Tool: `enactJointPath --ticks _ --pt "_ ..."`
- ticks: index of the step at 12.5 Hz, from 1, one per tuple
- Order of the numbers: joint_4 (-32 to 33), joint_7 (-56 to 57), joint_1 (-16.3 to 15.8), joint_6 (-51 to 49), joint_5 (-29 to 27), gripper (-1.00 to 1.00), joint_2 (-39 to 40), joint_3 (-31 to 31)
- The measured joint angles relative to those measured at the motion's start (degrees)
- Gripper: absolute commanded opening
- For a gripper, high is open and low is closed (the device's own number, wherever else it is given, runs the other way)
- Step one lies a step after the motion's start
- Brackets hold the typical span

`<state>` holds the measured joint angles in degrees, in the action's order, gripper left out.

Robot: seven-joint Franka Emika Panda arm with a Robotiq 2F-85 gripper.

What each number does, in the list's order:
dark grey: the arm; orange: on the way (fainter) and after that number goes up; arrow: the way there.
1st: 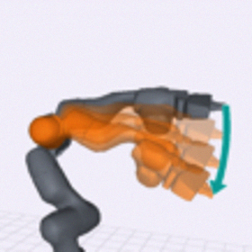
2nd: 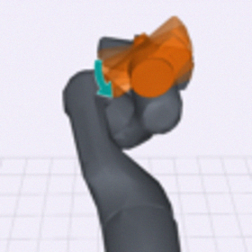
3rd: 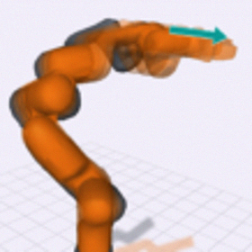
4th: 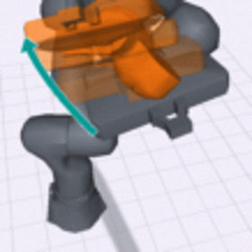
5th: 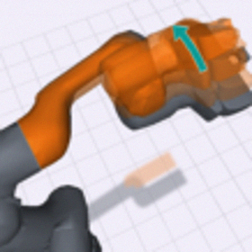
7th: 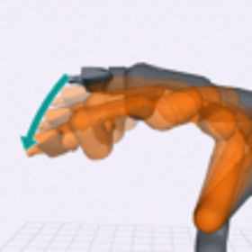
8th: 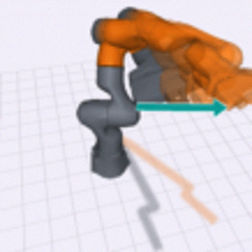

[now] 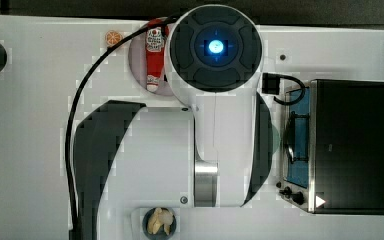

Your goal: Drag strainer right to left.

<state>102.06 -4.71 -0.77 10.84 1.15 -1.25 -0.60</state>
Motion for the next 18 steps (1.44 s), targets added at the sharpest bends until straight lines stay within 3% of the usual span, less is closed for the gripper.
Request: enactJointPath --ticks 3,6,9,12,18 --pt "7.6 -3.6 1.6 -13.4 -0.4 0.99 -12.2 -0.2" --pt "6.5 -5.2 1.4 -11.0 -0.6 1.00 -20.3 -1.5" --pt "8.8 -8.1 1.4 -4.0 -0.5 1.00 -21.8 -2.2" --pt "17.8 -13.3 2.5 7.4 0.3 1.00 -14.9 -1.3" --pt "37.3 -25.4 1.2 31.0 -1.9 1.00 5.7 -0.6"
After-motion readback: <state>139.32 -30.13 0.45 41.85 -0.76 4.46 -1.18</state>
